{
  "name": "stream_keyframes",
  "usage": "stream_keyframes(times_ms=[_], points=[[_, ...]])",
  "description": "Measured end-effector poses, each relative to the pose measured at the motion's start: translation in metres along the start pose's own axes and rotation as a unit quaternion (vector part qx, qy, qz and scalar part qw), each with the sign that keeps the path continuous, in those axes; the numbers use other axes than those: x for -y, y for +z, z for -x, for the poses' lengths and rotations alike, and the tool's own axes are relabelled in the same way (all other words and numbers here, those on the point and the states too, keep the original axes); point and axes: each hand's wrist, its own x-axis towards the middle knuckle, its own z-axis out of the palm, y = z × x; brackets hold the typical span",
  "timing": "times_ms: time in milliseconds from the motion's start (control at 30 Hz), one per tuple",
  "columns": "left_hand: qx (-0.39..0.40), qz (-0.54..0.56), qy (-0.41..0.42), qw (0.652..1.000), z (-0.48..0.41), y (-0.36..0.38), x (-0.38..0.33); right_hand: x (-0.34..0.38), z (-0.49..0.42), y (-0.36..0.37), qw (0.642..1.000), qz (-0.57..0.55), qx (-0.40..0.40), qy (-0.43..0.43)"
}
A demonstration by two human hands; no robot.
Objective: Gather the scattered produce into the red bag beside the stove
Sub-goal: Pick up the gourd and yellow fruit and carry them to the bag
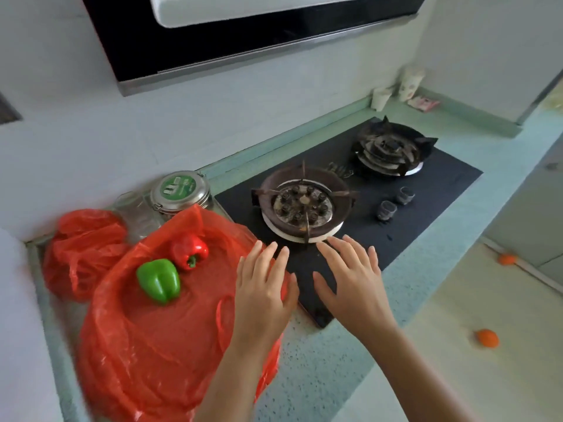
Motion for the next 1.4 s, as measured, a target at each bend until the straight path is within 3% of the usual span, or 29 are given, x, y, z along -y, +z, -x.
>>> stream_keyframes(times_ms=[600,1067,1400], points=[[0.073,0.066,0.223,0.97,-0.009,0.102,-0.258,-0.202,0.122,-0.146,0.963,0.056,-0.175,0.197],[0.16,0.159,0.332,0.916,0.047,0.189,-0.483,-0.356,0.261,-0.26,0.901,0.132,-0.258,0.324],[0.211,0.204,0.402,0.867,0.082,0.241,-0.576,-0.422,0.34,-0.29,0.842,0.177,-0.282,0.425]])
